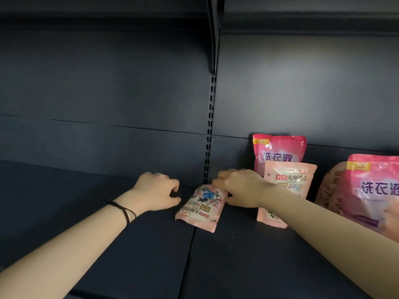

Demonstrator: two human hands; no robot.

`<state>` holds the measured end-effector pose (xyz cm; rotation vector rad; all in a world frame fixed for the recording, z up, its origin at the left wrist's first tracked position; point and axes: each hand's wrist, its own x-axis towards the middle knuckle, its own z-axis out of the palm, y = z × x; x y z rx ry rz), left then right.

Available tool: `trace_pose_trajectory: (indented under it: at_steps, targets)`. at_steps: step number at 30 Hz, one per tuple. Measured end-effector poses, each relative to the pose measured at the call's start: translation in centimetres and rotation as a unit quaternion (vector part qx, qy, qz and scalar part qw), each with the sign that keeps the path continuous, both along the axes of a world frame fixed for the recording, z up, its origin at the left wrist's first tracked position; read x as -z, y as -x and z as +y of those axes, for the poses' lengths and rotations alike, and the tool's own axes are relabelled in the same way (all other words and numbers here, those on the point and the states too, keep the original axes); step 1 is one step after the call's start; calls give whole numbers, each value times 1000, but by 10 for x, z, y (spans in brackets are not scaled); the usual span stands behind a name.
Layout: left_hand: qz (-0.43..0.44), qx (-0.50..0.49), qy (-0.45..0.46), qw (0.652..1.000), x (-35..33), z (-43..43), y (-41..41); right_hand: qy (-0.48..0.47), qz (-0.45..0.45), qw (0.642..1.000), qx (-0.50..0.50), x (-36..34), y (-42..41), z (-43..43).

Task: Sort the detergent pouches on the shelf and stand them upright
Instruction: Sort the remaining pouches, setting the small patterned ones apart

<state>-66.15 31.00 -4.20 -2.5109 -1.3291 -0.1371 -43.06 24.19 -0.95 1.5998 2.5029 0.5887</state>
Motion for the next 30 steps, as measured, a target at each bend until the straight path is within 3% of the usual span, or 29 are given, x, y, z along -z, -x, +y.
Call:
trace_pose_trajectory:
  at_steps: [6, 11, 20, 24, 27, 29, 30]
  targets:
    - [-9, 24, 16, 1000, 16, 5, 4, 145, -19, 989, -27, 0, 37, 45]
    - [-18, 19, 54, 998, 31, 12, 21, 312, 7, 949, -41, 11, 66, 74]
    - [-69, 19, 108, 992, 27, 23, 37, 346, -31, 938, -7, 2, 71, 86]
    - [-180, 17, 173, 968, 17, 30, 37, 280, 75, 957, 11, -13, 61, 89]
    - [-346, 18, 243, 906, 11, 36, 36, 176, 197, 964, 29, -23, 52, 91]
    - [-444, 26, 254, 859, 8, 39, 34, 127, 315, 939, 43, -25, 45, 90]
    - [-489, 28, 257, 833, 7, 40, 32, 113, 395, 910, 49, -25, 42, 88]
